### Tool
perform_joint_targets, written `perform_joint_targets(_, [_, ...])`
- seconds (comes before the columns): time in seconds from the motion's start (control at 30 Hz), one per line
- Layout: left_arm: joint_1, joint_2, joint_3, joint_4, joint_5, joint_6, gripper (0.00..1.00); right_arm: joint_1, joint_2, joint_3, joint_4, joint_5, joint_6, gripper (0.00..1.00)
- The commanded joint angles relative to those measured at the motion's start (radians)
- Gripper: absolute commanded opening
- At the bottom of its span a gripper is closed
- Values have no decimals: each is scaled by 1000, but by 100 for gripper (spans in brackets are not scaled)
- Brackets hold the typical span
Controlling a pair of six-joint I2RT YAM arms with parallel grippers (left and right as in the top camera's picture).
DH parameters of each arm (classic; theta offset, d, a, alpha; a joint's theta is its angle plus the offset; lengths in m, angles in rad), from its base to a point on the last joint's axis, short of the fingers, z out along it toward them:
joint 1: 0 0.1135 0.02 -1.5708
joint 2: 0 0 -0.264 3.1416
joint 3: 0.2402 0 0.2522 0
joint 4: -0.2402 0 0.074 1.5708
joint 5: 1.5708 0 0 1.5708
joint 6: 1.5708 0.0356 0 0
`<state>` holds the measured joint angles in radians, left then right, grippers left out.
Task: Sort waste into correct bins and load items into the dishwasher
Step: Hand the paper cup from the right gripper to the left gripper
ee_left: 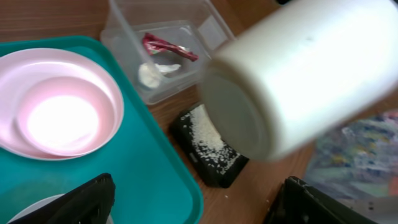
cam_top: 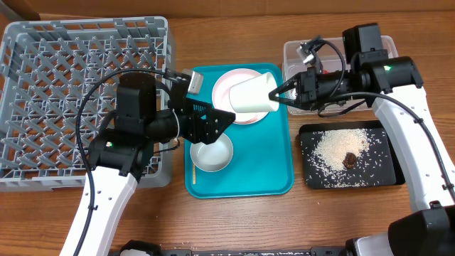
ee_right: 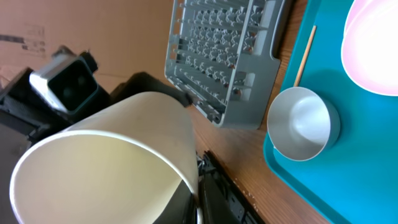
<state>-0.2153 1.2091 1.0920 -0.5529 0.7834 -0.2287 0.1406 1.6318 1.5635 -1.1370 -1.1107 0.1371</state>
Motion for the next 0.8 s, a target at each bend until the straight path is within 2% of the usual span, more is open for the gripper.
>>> perform_joint_targets(0.0, [-8,0,16,17,72,26,89,-23,-2,8,5,-24,-11,4])
perform_joint_targets(0.27, [-8,1,16,89,151,50,93,-16,-2,8,1,7,12,4])
perform_joint_targets(0.63, [-8,1,16,178,194,48,100,28,-2,8,6,-224,-19,4])
perform_joint_targets(0.77, [-8,1,16,229,221,30,100,52,-2,8,6,-246,-19,4])
